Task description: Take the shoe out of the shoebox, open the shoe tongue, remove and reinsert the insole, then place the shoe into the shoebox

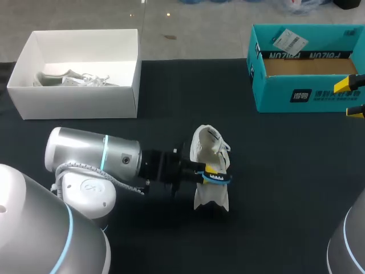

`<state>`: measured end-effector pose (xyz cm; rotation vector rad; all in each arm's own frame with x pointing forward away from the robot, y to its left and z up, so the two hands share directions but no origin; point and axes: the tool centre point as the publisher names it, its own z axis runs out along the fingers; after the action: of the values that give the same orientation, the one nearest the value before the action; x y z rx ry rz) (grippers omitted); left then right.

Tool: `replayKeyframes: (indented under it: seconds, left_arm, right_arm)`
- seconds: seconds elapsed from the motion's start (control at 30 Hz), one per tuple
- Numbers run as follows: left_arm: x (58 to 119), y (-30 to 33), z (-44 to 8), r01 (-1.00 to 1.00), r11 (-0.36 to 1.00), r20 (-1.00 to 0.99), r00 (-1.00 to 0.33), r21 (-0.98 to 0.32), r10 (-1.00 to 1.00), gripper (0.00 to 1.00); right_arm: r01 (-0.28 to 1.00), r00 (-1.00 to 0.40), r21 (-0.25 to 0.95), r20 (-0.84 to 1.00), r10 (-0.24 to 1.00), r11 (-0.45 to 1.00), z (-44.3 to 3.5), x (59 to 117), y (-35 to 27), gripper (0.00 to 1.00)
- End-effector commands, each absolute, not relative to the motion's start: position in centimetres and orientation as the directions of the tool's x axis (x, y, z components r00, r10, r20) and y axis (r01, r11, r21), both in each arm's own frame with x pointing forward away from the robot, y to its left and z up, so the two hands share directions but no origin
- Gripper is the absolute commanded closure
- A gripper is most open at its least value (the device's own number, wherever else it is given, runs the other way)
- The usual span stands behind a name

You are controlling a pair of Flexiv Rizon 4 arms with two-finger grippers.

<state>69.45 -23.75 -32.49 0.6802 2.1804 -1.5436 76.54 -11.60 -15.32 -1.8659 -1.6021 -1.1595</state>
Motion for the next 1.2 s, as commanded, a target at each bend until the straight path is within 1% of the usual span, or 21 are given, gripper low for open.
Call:
replayKeyframes:
  seconds: [0.03, 0.57, 0.73, 0.87, 1.2]
  left_arm:
    - [69.5, -24.0, -32.1, 0.584, 0.291, -0.560, -0.811, -0.758, 0.172, 1.00]
    - [69.7, -23.9, -32.2, 0.591, 0.297, -0.566, -0.806, -0.750, 0.172, 1.00]
    - [70.7, -23.9, -33.3, 0.619, 0.295, -0.598, -0.784, -0.728, 0.170, 1.00]
    - [71.3, -23.9, -34.2, 0.642, 0.267, -0.625, -0.765, -0.719, 0.155, 1.00]
    - [72.6, -23.9, -36.1, 0.623, 0.276, -0.611, -0.779, -0.732, 0.138, 1.00]
  right_arm:
    - [0.948, -0.009, 0.198, 0.800, 0.600, -0.249, -15.3, 76.5, -11.5, 0.00]
    - [0.948, -0.009, 0.198, 0.800, 0.600, -0.249, -15.3, 76.5, -11.5, 0.00]
    - [0.948, -0.009, 0.198, 0.800, 0.600, -0.249, -15.3, 76.5, -11.5, 0.00]
    - [0.948, -0.009, 0.198, 0.800, 0.600, -0.249, -15.3, 76.5, -11.5, 0.00]
    - [0.948, -0.009, 0.198, 0.800, 0.600, -0.249, -15.3, 76.5, -11.5, 0.00]
